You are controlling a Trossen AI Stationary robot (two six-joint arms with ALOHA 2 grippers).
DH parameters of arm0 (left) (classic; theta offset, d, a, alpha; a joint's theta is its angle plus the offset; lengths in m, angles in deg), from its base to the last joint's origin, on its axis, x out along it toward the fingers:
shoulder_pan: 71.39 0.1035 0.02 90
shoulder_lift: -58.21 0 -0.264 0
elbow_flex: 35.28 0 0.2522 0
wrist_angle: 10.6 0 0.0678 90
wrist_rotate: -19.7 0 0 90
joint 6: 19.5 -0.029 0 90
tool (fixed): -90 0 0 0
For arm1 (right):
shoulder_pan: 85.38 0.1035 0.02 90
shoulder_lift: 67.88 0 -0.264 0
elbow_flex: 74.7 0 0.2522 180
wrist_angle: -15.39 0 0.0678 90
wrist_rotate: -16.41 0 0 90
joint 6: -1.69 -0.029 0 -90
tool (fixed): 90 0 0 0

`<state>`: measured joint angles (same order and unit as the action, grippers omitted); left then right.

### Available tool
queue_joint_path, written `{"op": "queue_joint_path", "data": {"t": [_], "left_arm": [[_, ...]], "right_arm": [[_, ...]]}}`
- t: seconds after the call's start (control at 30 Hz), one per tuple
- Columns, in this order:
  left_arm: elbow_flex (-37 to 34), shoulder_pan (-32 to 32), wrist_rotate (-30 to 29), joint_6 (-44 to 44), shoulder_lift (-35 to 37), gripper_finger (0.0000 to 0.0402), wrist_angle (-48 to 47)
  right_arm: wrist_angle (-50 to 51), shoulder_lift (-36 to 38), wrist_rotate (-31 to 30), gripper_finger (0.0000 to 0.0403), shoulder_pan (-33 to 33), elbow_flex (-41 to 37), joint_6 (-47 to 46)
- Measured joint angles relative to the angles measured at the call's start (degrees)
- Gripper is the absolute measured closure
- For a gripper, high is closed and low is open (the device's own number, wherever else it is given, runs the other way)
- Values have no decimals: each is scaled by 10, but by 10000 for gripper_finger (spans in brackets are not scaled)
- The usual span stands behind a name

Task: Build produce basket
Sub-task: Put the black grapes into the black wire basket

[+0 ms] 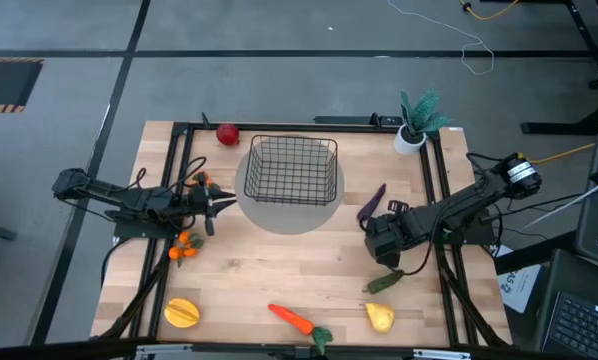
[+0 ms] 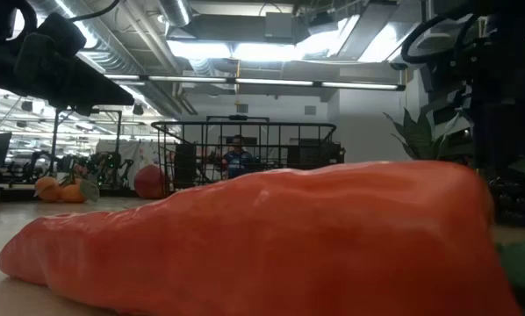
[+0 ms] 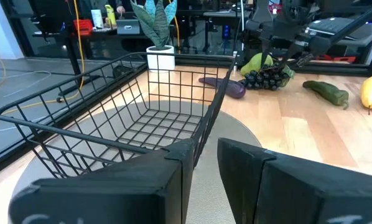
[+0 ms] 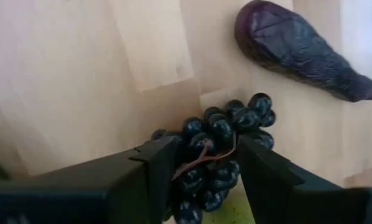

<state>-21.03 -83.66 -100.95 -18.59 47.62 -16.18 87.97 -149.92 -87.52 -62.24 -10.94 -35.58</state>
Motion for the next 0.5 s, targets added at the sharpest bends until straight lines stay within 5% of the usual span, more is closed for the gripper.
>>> {"op": "queue_joint_path", "data": {"t": [0.3,0.5], "left_arm": [[0,0,0,0,0,337,0],[0,0,0,0,0,337,0]], "right_arm": [[19,-8,-10,250,-1,0,-19],[19,-8,-10,332,-1,0,-51]]}}
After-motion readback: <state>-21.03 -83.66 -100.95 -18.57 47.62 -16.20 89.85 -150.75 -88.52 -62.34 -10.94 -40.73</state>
